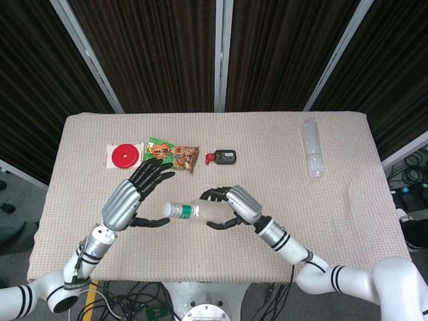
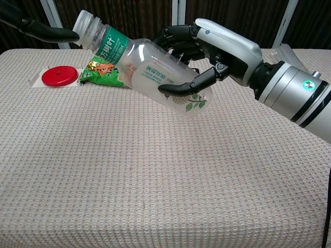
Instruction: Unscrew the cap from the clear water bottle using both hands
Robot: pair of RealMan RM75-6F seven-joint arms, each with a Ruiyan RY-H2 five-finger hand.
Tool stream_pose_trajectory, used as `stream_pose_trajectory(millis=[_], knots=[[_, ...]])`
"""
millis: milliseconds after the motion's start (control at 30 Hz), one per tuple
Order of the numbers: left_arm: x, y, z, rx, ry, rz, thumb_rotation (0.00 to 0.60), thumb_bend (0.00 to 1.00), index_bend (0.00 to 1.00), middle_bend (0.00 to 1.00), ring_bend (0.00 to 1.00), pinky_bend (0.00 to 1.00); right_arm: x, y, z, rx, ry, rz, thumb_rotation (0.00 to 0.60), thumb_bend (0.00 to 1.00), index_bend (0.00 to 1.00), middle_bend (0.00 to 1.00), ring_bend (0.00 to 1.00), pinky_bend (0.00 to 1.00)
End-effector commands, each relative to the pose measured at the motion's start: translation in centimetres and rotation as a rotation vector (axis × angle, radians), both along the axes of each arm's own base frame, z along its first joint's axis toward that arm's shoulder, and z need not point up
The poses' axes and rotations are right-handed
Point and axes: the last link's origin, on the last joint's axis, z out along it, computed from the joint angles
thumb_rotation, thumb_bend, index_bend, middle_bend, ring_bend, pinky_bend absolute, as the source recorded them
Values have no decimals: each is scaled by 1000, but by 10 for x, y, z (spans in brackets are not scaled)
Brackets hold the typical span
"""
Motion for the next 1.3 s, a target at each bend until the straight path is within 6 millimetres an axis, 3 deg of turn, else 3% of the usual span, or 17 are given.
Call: stream_pose_trajectory(millis=[33, 200, 300, 433, 1300], knots=[[-1, -1, 0, 0, 4, -1, 600, 0, 133, 68, 0, 0, 0, -1, 0, 0, 0, -1, 600, 581, 696, 581, 494, 629], [-10, -3, 1, -19, 54, -5, 600, 22, 228, 68, 0, 0, -2, 0, 4, -9, -4, 1, 600, 580, 696, 581, 494, 629], [-12, -4, 1, -49, 59, -7, 600, 136, 329, 68, 0, 0, -2, -1, 5, -10, -8, -2, 600, 580, 695, 581, 494, 629], [-12, -4, 1, -65, 66, -11, 600, 246, 351, 68, 0, 0, -2, -1, 5, -6, -9, -1, 600, 579, 696, 581, 494, 629], [-6, -3, 2, -110, 86, -13, 600, 285, 393, 68, 0, 0, 0, 0, 2, 4, -7, 9, 600, 576, 696, 581, 498, 635]])
